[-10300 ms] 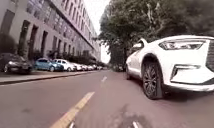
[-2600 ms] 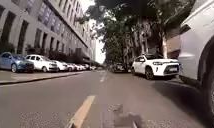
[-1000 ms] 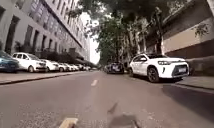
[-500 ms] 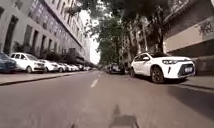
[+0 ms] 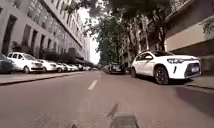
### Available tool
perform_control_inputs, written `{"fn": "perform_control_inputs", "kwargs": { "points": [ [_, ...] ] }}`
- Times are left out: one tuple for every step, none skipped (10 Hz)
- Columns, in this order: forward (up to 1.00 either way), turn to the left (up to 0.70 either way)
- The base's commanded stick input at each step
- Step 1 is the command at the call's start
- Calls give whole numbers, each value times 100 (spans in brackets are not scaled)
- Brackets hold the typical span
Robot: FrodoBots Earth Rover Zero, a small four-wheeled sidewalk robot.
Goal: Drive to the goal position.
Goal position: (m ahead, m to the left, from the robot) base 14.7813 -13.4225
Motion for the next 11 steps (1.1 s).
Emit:
{"fn": "perform_control_inputs", "kwargs": {
  "points": [
    [70, 0],
    [70, 0],
    [70, 0],
    [70, 0],
    [70, 0],
    [70, 0],
    [70, 0],
    [70, 0],
    [70, 0],
    [70, 0],
    [70, 0]
  ]
}}
